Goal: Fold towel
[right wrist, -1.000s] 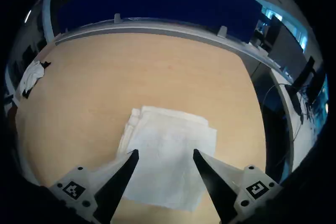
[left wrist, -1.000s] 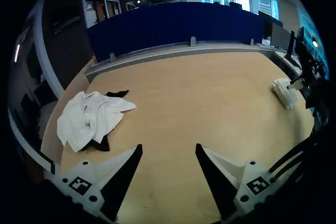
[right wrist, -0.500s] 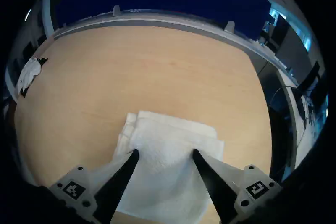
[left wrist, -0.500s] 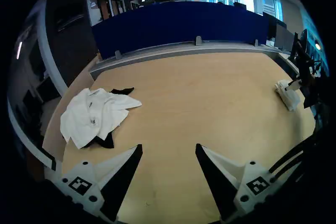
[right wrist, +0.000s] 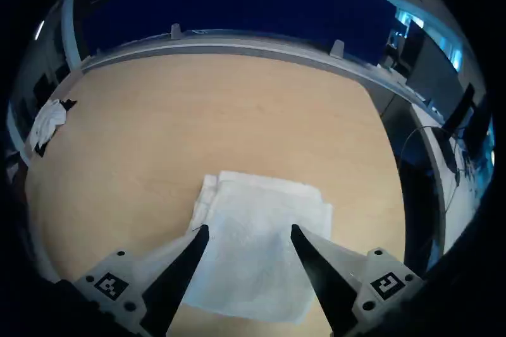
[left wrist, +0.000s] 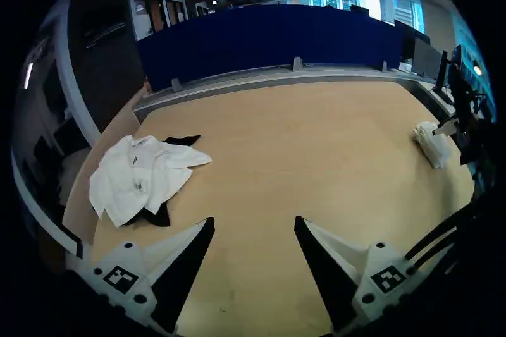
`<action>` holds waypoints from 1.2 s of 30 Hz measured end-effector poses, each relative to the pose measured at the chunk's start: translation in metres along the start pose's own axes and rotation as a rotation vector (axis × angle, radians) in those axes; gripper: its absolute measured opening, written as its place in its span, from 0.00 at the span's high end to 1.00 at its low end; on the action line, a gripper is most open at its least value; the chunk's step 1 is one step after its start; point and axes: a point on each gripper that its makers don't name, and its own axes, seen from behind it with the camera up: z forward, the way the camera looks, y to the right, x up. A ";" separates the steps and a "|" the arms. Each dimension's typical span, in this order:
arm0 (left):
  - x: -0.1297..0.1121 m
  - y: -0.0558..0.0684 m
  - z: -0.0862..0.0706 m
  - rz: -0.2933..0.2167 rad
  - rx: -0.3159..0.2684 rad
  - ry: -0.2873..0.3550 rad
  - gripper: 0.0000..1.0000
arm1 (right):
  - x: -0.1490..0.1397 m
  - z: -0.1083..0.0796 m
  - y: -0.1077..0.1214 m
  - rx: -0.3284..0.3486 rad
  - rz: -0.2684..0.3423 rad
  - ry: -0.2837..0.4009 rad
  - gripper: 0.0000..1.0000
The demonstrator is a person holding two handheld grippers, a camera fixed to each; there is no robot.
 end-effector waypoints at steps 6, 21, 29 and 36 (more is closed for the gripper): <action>0.002 0.000 0.000 -0.009 -0.007 0.015 0.06 | -0.003 -0.020 -0.015 0.002 0.010 0.035 0.00; 0.014 -0.002 0.004 -0.020 -0.018 0.070 0.06 | 0.020 -0.093 -0.056 -0.060 0.119 0.287 0.00; 0.025 -0.002 0.008 -0.035 -0.024 0.109 0.06 | 0.041 -0.125 -0.074 -0.114 0.130 0.436 0.00; 0.042 -0.004 0.006 -0.060 -0.024 0.174 0.06 | 0.069 -0.160 -0.091 -0.130 0.160 0.606 0.00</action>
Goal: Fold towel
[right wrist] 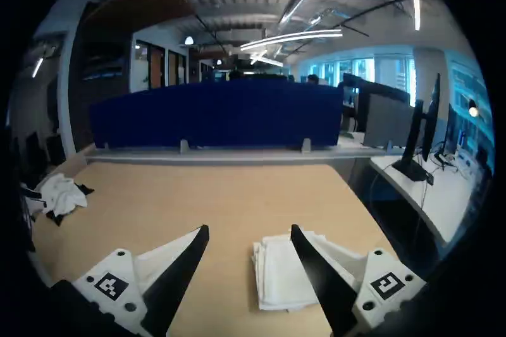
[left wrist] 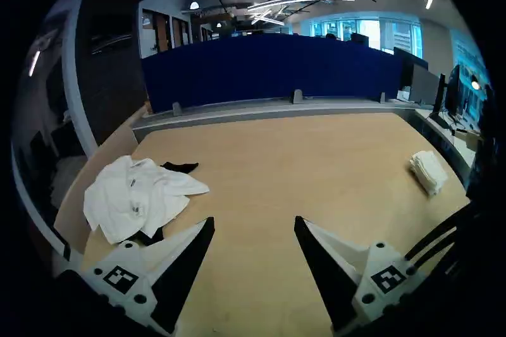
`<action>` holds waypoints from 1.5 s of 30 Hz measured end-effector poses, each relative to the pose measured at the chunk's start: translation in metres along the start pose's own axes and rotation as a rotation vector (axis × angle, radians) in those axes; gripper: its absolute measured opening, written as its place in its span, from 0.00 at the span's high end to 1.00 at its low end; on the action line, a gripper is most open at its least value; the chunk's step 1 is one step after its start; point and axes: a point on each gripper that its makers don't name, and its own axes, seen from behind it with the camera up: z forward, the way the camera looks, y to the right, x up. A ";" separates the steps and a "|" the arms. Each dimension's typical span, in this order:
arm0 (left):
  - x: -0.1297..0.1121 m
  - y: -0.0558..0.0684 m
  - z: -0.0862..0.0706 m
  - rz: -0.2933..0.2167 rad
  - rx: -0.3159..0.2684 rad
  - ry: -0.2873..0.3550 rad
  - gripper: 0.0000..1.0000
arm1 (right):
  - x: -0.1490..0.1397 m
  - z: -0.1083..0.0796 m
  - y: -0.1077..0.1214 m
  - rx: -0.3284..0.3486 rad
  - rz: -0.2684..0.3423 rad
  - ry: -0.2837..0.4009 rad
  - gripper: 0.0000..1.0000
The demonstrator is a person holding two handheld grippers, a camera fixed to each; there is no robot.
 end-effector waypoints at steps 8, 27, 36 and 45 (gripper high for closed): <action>0.023 -0.001 0.000 -0.023 0.001 0.094 0.06 | 0.031 -0.014 -0.013 -0.014 0.015 0.143 0.00; 0.080 -0.016 -0.020 -0.102 0.019 0.367 0.06 | 0.058 -0.008 -0.054 -0.008 0.003 0.179 0.00; 0.092 -0.021 -0.018 -0.062 0.025 0.423 0.06 | 0.068 -0.009 -0.080 0.014 0.027 0.180 0.00; 0.078 -0.032 -0.001 0.003 0.074 0.453 0.07 | 0.067 -0.003 -0.104 0.060 0.052 0.179 0.00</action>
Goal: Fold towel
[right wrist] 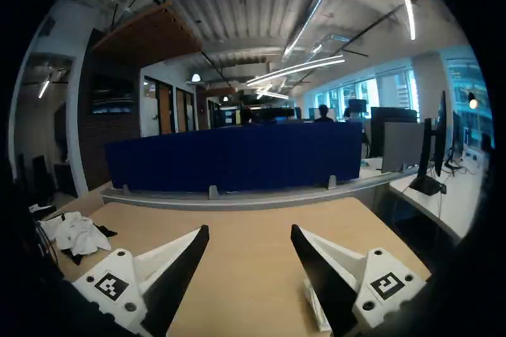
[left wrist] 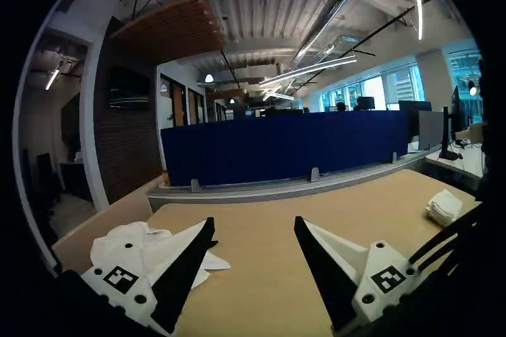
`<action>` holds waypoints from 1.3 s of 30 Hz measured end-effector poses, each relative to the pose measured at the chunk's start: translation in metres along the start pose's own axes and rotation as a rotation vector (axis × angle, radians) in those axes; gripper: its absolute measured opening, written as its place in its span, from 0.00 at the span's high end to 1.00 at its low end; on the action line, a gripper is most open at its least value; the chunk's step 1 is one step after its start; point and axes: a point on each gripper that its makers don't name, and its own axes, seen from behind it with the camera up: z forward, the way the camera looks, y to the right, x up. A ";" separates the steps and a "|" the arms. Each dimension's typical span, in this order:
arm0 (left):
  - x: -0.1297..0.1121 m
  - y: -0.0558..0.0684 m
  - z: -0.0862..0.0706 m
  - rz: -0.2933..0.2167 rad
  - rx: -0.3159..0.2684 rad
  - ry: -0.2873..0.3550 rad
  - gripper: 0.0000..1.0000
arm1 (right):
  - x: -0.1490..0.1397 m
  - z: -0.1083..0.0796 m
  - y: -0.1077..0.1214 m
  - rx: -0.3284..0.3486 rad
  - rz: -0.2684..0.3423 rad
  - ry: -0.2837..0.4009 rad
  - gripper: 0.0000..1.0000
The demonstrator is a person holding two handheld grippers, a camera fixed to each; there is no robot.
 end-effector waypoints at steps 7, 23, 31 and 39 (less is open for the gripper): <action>-0.024 0.003 0.012 -0.018 -0.010 0.034 0.07 | -0.002 0.010 -0.015 0.015 -0.039 0.017 0.00; -0.077 -0.002 0.031 -0.038 0.018 0.092 0.07 | -0.008 0.040 -0.029 0.015 -0.013 0.053 0.00; -0.098 -0.007 0.042 -0.055 0.028 0.114 0.07 | -0.013 0.049 -0.029 0.016 -0.017 0.071 0.00; -0.112 -0.007 0.049 -0.070 0.036 0.126 0.07 | -0.019 0.055 -0.030 0.018 -0.030 0.070 0.00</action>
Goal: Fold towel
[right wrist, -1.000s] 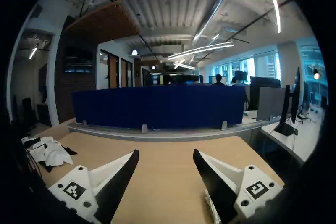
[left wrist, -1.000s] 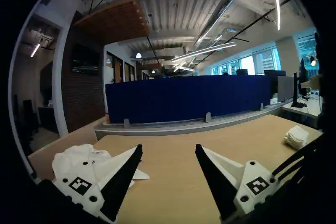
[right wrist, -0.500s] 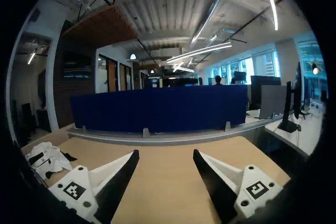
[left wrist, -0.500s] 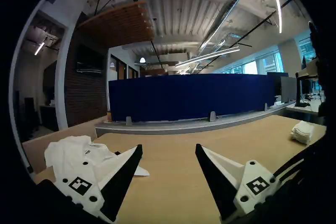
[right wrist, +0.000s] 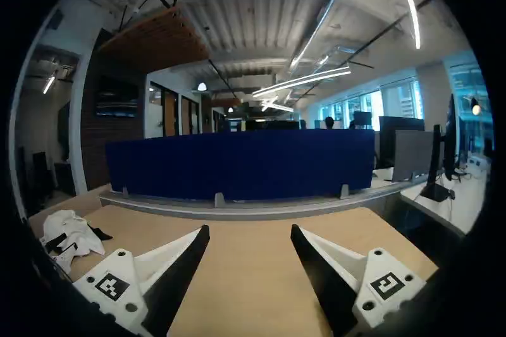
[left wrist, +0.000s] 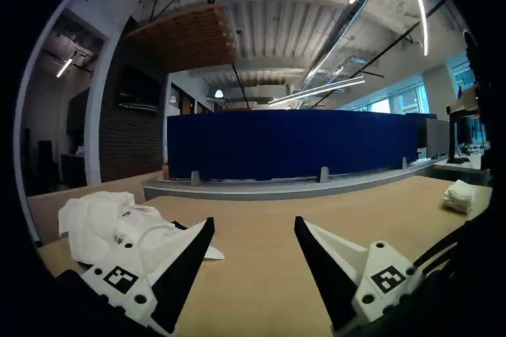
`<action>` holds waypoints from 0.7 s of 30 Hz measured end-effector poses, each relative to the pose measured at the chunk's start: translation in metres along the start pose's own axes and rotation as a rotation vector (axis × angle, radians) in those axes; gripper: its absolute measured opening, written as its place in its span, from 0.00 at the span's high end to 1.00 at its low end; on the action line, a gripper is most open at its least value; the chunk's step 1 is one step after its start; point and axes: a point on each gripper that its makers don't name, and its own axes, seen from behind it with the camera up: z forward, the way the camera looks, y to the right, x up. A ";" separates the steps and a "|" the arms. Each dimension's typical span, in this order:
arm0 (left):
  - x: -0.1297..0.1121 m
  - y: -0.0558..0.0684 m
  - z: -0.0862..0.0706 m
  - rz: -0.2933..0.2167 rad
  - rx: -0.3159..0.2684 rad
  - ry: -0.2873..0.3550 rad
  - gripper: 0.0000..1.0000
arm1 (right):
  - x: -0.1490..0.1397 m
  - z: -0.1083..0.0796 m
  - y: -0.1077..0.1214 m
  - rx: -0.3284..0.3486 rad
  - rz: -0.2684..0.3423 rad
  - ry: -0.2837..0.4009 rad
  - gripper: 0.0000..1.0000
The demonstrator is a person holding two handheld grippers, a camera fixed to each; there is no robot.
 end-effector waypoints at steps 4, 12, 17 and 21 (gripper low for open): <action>-0.008 -0.002 0.000 -0.010 0.004 -0.002 0.06 | 0.002 0.002 0.000 0.003 -0.009 0.000 0.00; -0.017 -0.003 0.003 -0.018 0.002 -0.014 0.07 | -0.001 0.004 -0.001 0.006 -0.012 0.002 0.00; -0.021 -0.002 0.005 -0.017 0.001 -0.030 0.06 | -0.002 0.005 0.002 0.003 0.002 0.001 0.00; -0.022 -0.001 0.005 -0.017 0.003 -0.032 0.06 | 0.000 0.005 0.003 0.003 0.004 0.004 0.00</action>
